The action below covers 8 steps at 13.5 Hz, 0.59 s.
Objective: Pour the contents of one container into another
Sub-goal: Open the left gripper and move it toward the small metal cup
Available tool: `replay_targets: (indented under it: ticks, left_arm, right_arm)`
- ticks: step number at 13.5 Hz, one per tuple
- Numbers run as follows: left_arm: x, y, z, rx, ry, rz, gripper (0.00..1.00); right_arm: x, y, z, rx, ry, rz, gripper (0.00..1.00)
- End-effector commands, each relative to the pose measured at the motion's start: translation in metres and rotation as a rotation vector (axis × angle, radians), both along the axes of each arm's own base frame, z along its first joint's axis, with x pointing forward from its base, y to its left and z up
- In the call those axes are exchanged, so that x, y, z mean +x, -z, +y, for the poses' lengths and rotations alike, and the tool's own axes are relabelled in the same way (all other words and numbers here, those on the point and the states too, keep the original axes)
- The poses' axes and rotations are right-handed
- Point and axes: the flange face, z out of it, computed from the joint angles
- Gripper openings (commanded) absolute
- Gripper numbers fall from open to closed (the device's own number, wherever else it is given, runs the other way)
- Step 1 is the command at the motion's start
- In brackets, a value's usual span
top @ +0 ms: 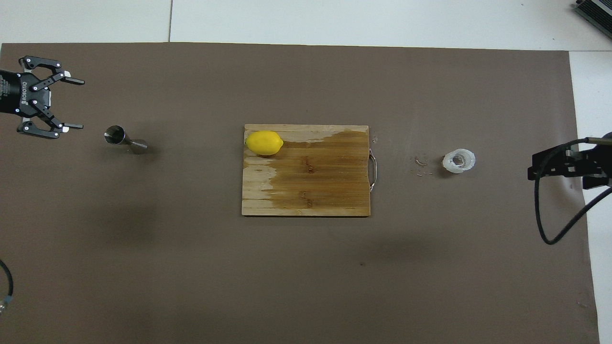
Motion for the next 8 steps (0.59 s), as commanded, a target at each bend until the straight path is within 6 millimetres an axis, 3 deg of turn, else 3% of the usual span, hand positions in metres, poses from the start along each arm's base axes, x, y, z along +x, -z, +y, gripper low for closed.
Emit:
replay_targets:
  ticks: [1,3,4,5,8]
  left_arm:
    - [0.017,0.023,0.019,-0.033,-0.081,0.039,1.00]
    - [0.021,0.049,0.036,-0.037,-0.113,0.055,1.00]
    - [0.020,0.052,0.044,-0.052,-0.141,0.047,1.00]
    - [0.020,0.053,0.044,-0.077,-0.160,0.040,1.00]
    - [0.001,0.086,0.039,-0.081,-0.177,0.091,1.00]
  right_arm:
    - [-0.001,0.001,-0.001,0.009,-0.017,0.011,1.00]
    - [-0.001,0.001,-0.001,0.009,-0.017,0.011,1.00]
    - [-0.001,0.001,-0.001,0.009,-0.017,0.011,1.00]
    - [-0.001,0.001,-0.001,0.009,-0.017,0.011,1.00]
    - [-0.001,0.001,-0.001,0.009,-0.015,0.011,1.00]
